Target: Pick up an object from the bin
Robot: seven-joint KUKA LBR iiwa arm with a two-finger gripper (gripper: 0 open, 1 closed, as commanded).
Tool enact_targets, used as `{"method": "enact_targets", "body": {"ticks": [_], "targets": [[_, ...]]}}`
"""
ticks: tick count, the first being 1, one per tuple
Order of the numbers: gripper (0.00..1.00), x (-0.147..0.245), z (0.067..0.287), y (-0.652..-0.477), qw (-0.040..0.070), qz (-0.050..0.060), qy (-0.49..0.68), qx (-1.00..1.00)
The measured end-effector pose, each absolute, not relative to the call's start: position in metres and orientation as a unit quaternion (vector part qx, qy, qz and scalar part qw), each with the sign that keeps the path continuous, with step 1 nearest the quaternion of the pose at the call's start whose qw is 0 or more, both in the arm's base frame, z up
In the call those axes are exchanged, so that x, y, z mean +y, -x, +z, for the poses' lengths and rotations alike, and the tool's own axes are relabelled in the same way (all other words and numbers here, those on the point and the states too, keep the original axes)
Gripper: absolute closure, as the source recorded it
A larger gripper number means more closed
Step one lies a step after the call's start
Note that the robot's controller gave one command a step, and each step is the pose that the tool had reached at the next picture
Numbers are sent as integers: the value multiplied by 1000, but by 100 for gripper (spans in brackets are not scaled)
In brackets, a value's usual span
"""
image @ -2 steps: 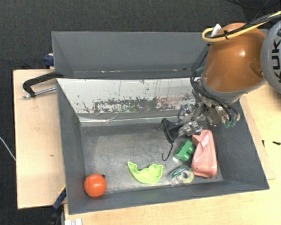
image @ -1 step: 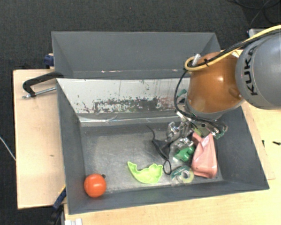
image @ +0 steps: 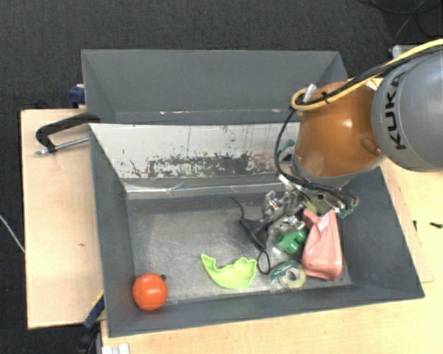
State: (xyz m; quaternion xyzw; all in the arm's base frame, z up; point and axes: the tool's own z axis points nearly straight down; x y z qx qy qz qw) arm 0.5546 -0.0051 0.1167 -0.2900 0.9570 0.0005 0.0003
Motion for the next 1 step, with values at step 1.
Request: {"method": "enact_targets", "body": {"ticks": [1], "targets": [[100,-12,226,-565,3,0,275,962]]}}
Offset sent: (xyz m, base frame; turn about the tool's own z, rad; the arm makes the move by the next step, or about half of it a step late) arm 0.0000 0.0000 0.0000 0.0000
